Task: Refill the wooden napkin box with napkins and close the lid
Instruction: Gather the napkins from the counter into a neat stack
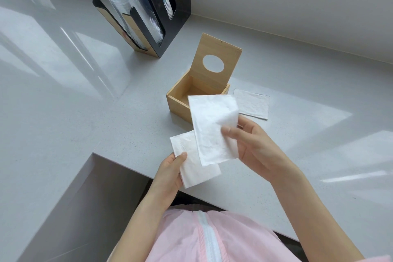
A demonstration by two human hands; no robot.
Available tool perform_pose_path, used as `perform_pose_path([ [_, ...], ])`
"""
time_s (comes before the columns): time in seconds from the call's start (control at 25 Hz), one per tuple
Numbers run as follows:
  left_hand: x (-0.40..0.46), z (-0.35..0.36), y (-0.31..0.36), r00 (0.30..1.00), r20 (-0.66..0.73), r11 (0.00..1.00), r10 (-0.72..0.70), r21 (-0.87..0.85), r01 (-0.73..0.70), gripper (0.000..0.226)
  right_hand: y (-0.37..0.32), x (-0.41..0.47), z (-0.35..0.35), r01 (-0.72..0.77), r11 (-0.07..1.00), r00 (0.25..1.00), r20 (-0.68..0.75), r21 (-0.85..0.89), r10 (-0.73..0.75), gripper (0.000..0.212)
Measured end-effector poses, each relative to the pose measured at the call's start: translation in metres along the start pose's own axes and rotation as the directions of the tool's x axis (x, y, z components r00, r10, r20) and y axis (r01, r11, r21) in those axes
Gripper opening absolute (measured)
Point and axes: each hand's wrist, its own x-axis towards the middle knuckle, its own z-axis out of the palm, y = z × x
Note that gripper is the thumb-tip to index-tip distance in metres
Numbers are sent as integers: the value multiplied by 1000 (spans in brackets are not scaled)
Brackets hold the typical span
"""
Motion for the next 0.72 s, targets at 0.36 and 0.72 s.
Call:
perform_pose_path([
  [0.36, -6, 8, 1, 1000, 6, 1000, 18, 25, -18, 31, 50, 12, 4, -250, 771, 942, -331, -586, 53, 16],
  [0.72, -8, 10, 3, 997, 80, 999, 19, -32, -16, 35, 56, 11, 5, -281, 654, 925, -380, -703, -11, 19],
])
